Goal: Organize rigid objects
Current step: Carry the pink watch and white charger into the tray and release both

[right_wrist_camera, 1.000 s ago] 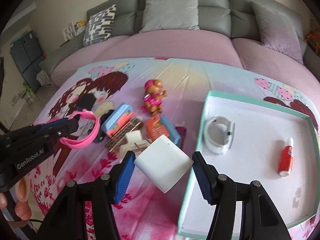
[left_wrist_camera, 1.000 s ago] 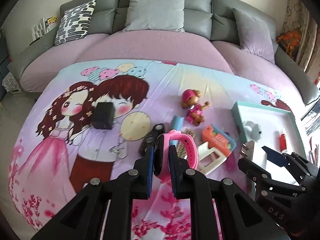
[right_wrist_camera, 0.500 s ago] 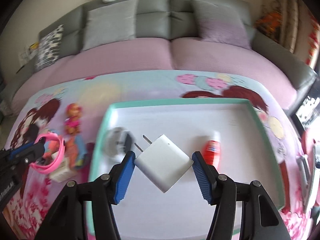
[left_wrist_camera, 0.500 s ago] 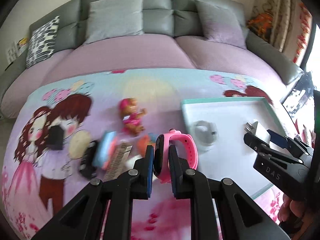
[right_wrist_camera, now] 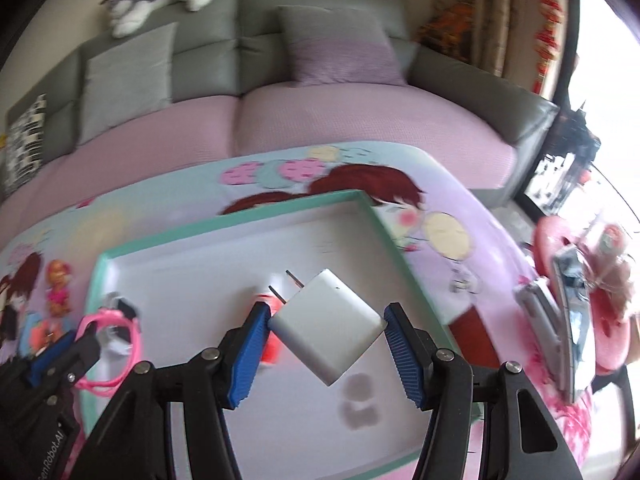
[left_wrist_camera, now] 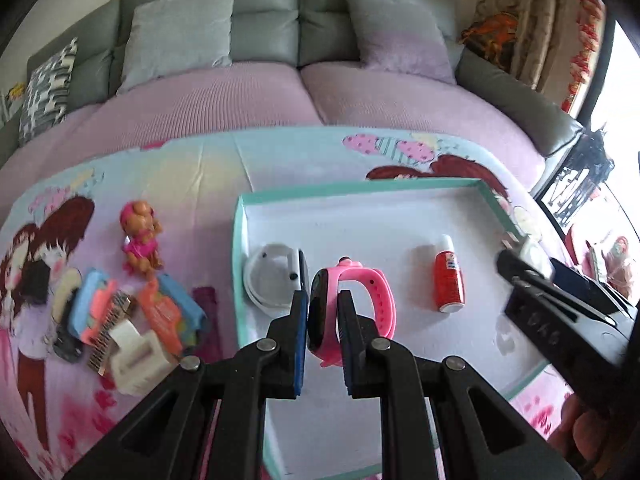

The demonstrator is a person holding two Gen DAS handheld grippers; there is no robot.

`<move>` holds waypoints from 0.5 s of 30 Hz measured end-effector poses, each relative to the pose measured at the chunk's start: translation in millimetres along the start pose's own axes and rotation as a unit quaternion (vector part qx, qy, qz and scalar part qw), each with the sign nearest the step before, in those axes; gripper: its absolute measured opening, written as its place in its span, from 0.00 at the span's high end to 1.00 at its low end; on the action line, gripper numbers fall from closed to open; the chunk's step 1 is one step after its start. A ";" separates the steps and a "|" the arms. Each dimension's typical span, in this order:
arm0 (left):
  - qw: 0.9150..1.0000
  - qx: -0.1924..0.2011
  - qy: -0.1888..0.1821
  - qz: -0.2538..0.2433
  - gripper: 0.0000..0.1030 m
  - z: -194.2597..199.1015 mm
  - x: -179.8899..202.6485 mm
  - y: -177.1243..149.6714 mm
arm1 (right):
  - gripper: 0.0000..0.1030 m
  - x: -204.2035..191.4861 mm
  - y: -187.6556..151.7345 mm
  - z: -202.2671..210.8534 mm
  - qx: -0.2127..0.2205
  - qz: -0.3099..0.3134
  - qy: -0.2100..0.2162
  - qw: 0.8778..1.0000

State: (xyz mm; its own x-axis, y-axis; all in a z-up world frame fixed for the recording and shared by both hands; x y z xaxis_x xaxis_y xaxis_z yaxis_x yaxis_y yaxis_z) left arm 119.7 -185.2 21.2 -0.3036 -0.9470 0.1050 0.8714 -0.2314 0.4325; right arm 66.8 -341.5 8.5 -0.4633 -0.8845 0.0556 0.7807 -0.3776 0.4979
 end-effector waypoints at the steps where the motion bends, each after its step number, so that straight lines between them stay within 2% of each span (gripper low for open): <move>1: 1.000 -0.004 -0.001 0.005 0.85 -4.0 0.1 -0.6 | 0.40 4.9 -0.3 -3.5 -0.006 -0.004 -0.004 1.000; 6: 1.000 -0.018 0.016 0.013 0.85 -16.9 -4.7 -5.2 | 0.40 14.1 -0.4 -20.8 -0.032 -0.013 -0.017 0.999; 15: 0.999 -0.029 0.027 0.007 0.85 -23.9 -4.6 -9.9 | 0.40 9.6 -5.3 -37.3 -0.058 -0.002 -0.007 0.998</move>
State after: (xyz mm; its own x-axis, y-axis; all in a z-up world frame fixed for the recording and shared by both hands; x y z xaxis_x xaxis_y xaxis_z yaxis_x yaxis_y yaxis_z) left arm 121.7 -183.9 -4.9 -0.2715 -0.9605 0.0605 0.8968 -0.2297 0.3782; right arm 73.9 -358.2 -25.9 -0.4716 -0.8793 0.0670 0.8222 -0.4110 0.3937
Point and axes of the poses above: each gripper's, at about its wrist camera, not at the fingertips, and z roughly against the way its jaws point, x to its right, y to its top, the point moved 2 cm from there along -z, roughly the way its jaws point, and after that the axes turned 11 degrees about -x, right-handed, at the moved point
